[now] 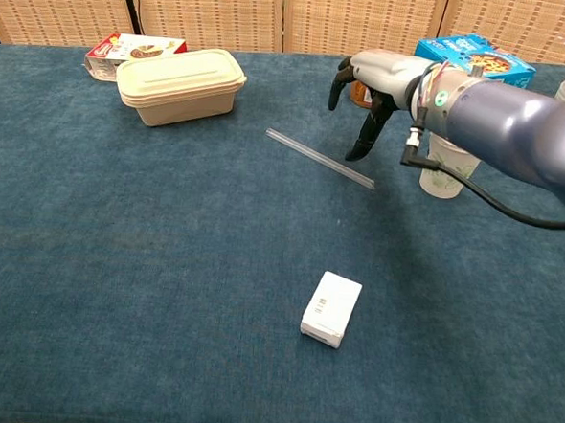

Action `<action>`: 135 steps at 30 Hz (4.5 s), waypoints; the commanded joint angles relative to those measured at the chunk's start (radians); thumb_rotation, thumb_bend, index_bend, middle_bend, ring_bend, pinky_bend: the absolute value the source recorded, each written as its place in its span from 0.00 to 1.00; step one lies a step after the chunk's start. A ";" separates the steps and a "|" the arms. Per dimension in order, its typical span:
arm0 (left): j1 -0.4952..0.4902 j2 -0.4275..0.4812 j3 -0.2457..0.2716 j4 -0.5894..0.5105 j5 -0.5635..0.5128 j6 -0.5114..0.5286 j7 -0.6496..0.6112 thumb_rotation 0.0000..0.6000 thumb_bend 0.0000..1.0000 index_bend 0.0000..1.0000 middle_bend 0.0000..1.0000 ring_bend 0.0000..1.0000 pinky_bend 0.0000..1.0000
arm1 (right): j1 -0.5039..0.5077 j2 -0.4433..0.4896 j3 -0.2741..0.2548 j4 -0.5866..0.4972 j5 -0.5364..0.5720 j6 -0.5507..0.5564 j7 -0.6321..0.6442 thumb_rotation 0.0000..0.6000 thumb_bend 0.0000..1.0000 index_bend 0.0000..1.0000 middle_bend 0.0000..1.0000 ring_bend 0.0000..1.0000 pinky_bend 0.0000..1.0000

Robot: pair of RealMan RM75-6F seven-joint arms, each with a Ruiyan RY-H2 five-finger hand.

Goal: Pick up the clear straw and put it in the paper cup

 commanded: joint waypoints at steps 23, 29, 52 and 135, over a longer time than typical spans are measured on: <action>-0.011 0.011 -0.002 0.017 -0.012 -0.025 -0.057 1.00 0.00 0.00 0.00 0.00 0.00 | 0.210 -0.240 0.217 0.197 0.407 0.156 -0.200 1.00 0.30 0.42 0.00 0.00 0.00; -0.024 0.017 -0.006 0.018 -0.027 -0.055 -0.071 1.00 0.00 0.00 0.00 0.00 0.00 | 0.240 -0.272 0.236 0.261 0.426 0.125 -0.200 1.00 0.30 0.42 0.00 0.00 0.00; -0.027 0.016 -0.012 0.014 -0.043 -0.068 -0.066 1.00 0.00 0.00 0.00 0.00 0.00 | 0.256 -0.324 0.249 0.412 0.446 0.030 -0.221 1.00 0.41 0.47 0.00 0.00 0.00; -0.020 0.002 0.011 -0.022 0.005 -0.033 0.026 1.00 0.00 0.00 0.00 0.00 0.00 | -0.439 0.254 0.270 -0.384 -0.341 -0.227 1.234 1.00 0.55 0.59 0.00 0.00 0.00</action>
